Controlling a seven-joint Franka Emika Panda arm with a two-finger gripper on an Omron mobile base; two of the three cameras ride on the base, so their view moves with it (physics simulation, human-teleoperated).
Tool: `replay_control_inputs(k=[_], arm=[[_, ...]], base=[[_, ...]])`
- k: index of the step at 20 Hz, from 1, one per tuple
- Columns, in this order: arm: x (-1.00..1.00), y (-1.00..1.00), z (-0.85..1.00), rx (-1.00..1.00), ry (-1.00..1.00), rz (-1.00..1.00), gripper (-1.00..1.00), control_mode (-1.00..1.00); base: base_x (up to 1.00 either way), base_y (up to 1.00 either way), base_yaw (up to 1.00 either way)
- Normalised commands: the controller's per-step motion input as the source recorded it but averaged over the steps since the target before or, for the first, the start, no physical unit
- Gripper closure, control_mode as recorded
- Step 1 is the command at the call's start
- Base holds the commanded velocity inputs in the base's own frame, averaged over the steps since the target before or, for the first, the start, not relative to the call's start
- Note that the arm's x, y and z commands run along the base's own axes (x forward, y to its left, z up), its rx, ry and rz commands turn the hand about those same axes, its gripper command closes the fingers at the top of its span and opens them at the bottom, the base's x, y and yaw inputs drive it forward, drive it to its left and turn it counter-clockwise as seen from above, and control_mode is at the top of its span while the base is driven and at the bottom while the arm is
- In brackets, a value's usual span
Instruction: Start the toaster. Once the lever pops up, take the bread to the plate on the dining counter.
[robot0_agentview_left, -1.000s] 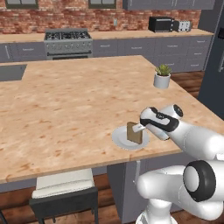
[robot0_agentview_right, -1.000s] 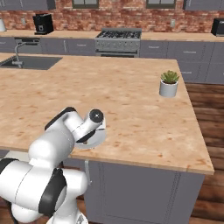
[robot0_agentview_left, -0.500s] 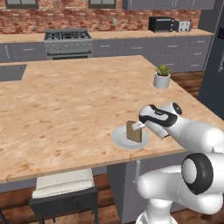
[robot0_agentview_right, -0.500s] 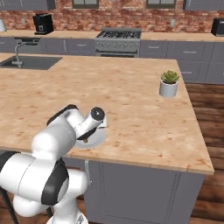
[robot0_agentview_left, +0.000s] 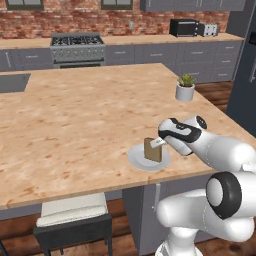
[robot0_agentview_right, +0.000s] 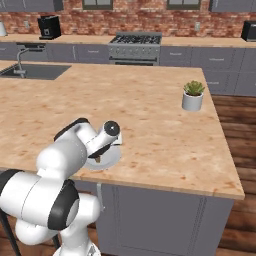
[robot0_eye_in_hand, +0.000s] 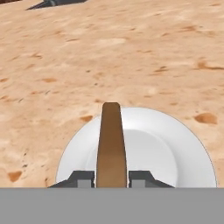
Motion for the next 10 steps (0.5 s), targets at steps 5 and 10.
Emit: replay_control_inputs(k=[5, 10], arm=[[0.00, 0.04, 0.00, 0.00, 0.01, 0.00, -1.00, -1.00], [0.00, 0.00, 0.00, 0.00, 0.00, 0.00, -1.00, -1.00]], base=[[0.00, 0.00, 0.00], [0.00, 0.00, 0.00]])
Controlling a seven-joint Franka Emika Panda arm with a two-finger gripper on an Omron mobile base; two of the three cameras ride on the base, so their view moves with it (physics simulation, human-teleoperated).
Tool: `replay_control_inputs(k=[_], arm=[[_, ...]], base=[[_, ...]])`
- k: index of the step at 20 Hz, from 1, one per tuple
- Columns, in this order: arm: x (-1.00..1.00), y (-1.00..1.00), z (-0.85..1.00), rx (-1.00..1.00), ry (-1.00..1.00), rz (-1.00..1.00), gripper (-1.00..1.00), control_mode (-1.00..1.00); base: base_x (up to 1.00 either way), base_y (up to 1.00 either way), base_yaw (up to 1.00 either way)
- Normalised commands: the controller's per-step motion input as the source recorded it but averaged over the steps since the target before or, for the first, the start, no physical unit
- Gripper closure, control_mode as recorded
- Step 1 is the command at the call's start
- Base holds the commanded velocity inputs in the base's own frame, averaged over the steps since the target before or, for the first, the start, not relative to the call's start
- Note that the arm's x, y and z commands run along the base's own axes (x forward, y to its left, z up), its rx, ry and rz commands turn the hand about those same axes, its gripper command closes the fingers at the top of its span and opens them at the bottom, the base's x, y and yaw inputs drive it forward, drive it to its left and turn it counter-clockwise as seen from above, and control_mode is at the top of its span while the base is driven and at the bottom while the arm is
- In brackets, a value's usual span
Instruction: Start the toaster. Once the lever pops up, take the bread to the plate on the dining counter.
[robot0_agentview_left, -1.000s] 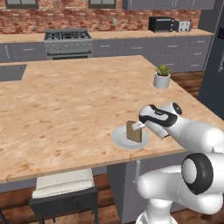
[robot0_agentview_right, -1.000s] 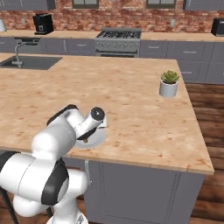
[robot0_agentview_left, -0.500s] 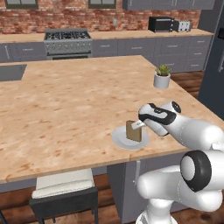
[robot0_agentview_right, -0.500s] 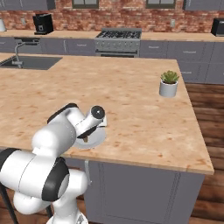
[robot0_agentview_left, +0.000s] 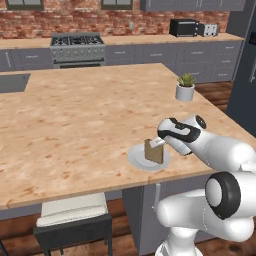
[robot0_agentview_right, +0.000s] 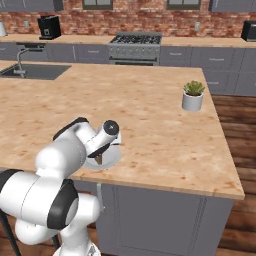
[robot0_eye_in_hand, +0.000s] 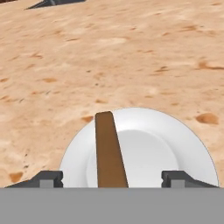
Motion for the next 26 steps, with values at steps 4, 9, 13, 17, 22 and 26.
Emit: replay_control_inputs(k=[4, 9, 13, 17, 22, 26], arm=[[0.00, 0.00, 0.00, 0.00, 0.00, 0.00, -1.00, -1.00], [0.00, 0.00, 0.13, 0.00, 0.00, 0.00, -1.00, -1.00], [0.00, 0.00, 0.17, 0.00, 0.00, 0.00, -1.00, -1.00], [0.00, 0.00, 0.14, 0.00, 0.00, 0.00, -1.00, -1.00], [0.00, 0.00, 0.22, 0.00, 0.02, 0.00, -1.00, -1.00], [0.00, 0.00, 0.47, 0.00, 0.12, 0.00, -1.00, -1.00]], base=[[0.00, 0.00, 0.00], [0.00, 0.00, 0.00], [0.00, 0.00, 0.00], [0.00, 0.00, 0.00], [0.00, 0.00, 0.00], [0.00, 0.00, 0.00]])
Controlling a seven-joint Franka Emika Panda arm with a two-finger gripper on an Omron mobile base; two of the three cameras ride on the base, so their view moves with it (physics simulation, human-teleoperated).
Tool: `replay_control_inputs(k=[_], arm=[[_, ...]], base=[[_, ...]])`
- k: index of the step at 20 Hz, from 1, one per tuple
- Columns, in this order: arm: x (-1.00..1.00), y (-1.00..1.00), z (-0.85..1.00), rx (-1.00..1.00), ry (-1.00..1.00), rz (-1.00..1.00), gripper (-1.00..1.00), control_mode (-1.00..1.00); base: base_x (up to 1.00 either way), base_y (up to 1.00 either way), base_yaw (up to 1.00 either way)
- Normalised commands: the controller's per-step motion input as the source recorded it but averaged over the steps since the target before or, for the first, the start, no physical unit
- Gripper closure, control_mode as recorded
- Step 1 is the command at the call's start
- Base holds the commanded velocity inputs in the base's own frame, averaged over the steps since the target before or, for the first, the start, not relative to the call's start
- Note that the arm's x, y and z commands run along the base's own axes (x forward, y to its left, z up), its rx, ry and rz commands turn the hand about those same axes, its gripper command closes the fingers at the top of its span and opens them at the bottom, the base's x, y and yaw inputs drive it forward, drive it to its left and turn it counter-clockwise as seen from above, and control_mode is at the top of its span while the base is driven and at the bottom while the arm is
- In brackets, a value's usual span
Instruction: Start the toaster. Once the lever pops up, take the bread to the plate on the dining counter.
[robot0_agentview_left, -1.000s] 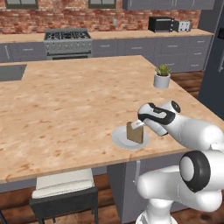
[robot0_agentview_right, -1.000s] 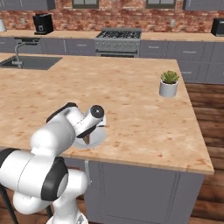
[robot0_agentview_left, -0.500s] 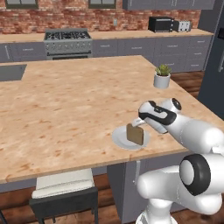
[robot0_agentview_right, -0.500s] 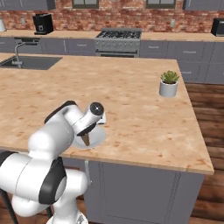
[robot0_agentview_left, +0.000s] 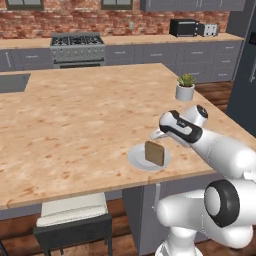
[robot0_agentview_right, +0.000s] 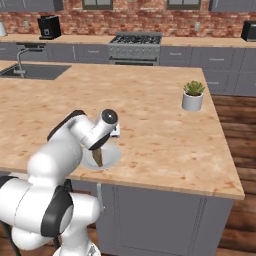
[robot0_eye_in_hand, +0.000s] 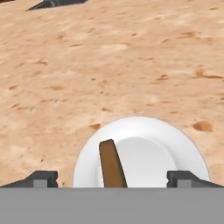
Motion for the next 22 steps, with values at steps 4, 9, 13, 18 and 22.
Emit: replay_control_inputs(k=[4, 9, 13, 18, 22], arm=[[-0.14, 0.01, 0.55, -0.05, 0.19, -0.03, -1.00, -1.00], [-0.40, 0.00, 0.47, -0.06, 0.16, -0.07, -1.00, -1.00], [-0.64, 0.03, 0.28, -0.09, 0.08, -0.12, -1.00, -1.00], [-0.64, 0.10, 0.20, -0.08, 0.03, -0.15, -1.00, -1.00], [-0.57, 0.16, 0.20, -0.07, 0.00, -0.18, -1.00, -1.00]], base=[[0.00, 0.00, 0.00], [0.00, 0.00, 0.00], [0.00, 0.00, 0.00], [0.00, 0.00, 0.00], [0.00, 0.00, 0.00]])
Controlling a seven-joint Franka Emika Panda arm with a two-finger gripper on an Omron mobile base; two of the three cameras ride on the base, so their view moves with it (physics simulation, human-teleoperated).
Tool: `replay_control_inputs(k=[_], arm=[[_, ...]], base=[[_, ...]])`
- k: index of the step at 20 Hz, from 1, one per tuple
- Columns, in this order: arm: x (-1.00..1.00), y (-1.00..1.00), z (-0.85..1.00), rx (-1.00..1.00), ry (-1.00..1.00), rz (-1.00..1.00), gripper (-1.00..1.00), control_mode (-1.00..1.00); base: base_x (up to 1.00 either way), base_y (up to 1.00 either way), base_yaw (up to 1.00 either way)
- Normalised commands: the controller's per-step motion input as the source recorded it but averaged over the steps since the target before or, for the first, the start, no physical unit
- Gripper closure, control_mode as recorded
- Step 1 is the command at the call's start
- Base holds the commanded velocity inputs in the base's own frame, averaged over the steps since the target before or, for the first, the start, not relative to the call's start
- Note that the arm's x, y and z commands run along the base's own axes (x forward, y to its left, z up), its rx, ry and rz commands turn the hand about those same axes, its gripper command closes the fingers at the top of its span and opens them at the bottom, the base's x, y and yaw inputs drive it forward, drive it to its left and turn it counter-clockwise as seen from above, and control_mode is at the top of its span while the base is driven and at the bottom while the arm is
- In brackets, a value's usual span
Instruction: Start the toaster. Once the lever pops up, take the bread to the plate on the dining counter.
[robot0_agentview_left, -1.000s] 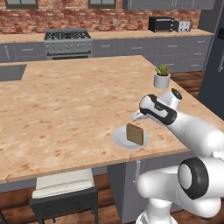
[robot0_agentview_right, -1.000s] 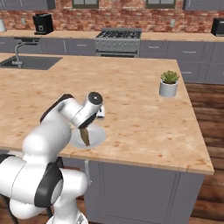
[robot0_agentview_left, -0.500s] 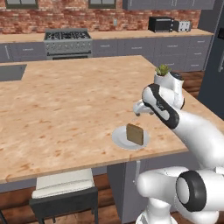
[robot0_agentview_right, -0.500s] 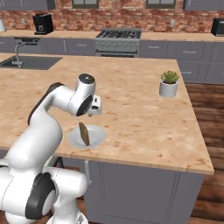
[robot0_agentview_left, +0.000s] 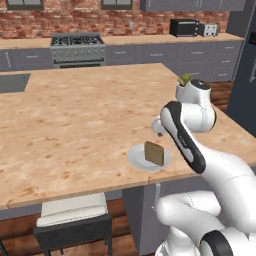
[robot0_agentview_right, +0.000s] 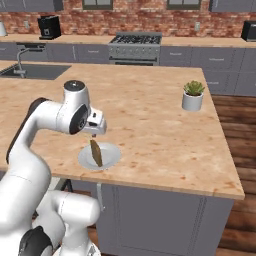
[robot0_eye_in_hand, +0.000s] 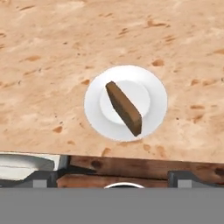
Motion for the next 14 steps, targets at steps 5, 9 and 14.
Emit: replay_control_inputs(k=[5, 9, 14], arm=[[-0.64, 0.04, 0.28, -0.06, 0.00, -0.16, -1.00, -1.00], [-0.67, 0.00, 0.24, -0.06, 0.00, -0.09, -1.00, -1.00], [-0.68, 0.00, 0.27, -0.03, 0.00, -0.04, -1.00, -1.00]], base=[[0.00, 0.00, 0.00], [0.00, 0.00, 0.00], [0.00, 0.00, 0.00]])
